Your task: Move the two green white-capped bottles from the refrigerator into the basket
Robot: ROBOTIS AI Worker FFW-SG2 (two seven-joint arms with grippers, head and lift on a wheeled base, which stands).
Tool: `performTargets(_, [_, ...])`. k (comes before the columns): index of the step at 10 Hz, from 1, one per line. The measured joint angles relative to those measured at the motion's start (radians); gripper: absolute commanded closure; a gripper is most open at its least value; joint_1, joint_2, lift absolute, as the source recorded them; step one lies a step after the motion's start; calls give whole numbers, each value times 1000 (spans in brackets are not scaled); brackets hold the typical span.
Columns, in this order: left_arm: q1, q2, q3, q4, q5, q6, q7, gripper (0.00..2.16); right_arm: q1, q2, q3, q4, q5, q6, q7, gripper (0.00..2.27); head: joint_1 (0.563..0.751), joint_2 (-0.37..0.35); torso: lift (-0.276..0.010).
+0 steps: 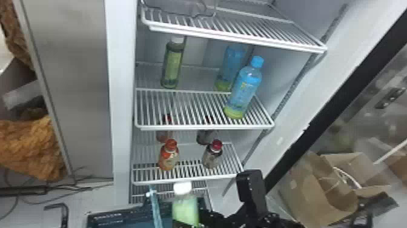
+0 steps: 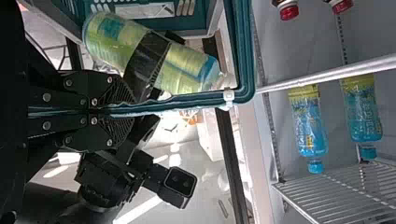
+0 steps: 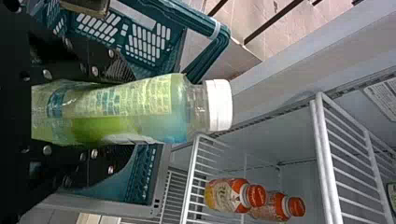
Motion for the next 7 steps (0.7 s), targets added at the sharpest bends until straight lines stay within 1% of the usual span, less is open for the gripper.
performTargets(2, [0,0,0,0,1,0,0,1168,2,4,-8,-9,13,-10,-1,328,695,-350,-4])
performTargets(4, [0,0,1,0,1,0,0,1168,15,13,-21,-17,26,-64,-7,315,695,-350,-4])
performTargets(7, [5,0,4,0,1,0,0,1168,43,40,-63,-42,54,-190,-36,315,695,-350,-4])
